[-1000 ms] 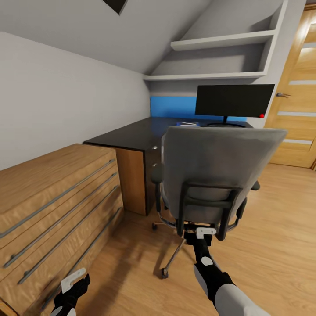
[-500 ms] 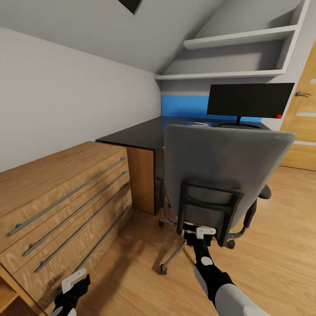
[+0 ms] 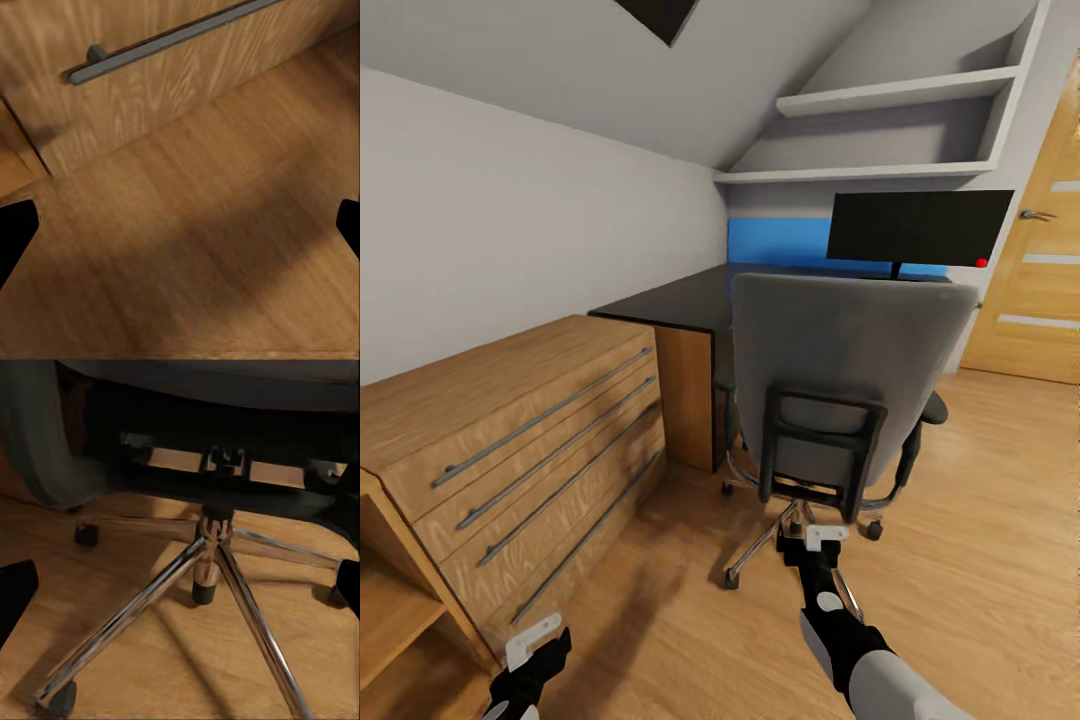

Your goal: In the bedroom, organize the workspace by keeping the computer under the desk, ensuring the monitor is on the desk, placing the keyboard on the desk next to the monitor, placing the mouse on the desk next to the keyboard, moving the folder from the swivel chair onto the desk next to the mouse, stacking the notebook on top of the folder with the pen on top of the notebook, and positioning the swivel chair next to the desk.

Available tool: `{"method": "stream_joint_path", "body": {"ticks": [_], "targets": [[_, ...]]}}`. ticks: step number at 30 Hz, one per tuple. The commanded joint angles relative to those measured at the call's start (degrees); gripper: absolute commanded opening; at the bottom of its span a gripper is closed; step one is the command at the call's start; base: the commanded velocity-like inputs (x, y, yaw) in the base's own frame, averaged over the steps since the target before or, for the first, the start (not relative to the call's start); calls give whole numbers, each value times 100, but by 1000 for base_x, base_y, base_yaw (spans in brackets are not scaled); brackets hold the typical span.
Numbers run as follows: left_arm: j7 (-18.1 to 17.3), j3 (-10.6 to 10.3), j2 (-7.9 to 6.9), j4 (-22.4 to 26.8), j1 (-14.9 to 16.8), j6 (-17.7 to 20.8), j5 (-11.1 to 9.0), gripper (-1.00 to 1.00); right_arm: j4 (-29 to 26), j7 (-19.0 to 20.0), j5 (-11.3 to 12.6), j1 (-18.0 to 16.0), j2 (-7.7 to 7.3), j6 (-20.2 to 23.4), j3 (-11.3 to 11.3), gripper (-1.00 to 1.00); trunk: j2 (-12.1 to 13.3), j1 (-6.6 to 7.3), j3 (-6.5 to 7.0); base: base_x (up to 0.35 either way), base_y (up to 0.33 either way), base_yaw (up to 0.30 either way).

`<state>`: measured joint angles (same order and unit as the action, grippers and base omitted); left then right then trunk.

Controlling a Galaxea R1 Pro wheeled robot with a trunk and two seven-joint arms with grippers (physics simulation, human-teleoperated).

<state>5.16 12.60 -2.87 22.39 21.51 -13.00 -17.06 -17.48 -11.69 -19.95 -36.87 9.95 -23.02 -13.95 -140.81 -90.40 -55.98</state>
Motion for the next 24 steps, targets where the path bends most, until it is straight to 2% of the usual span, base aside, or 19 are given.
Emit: {"method": "stream_joint_path", "body": {"ticks": [1, 5, 9, 12, 14, 18, 21, 24], "targets": [[-45, -12, 24, -19, 3, -19, -45, 100, 29, -23, -59, -5, 5, -58, -33, 100, -2, 5, -5, -317, 0, 0], [-301, -12, 59, -47, 3, -19, -13, 100, 100, -29, -54, -5, 5, -126, -36, 100, -2, 5, -4, -250, 0, -13], [-578, -15, 78, -63, 3, -19, 4, 100, 304, -50, -45, -5, 5, -147, -38, 100, -2, 5, 9, -74, 0, -148], [-666, -19, 185, -72, 3, -27, 90, 100, 487, -110, -38, 0, 5, -164, -47, 100, -2, 5, 24, -18, 0, -224], [-687, -23, 257, -74, 3, -94, 252, 100, 640, -147, -41, 2, 5, -243, -51, 100, -2, 5, 33, -7, 0, -239], [-700, -25, 405, -73, 3, -411, 800, 100, 834, -235, -45, 8, 5, -615, -58, 100, -2, 5, 51, -3, 0, -245], [-690, -32, 697, -69, 3, -595, 1443, 100, 984, -317, -45, 12, 5, -801, -56, 100, -2, 5, 64, -1, 0, -248], [-682, -37, 890, -63, 3, -632, 1808, 100, 1056, -337, -44, 12, 5, -844, -56, 100, -2, 5, 76, 0, 0, -248]]}}
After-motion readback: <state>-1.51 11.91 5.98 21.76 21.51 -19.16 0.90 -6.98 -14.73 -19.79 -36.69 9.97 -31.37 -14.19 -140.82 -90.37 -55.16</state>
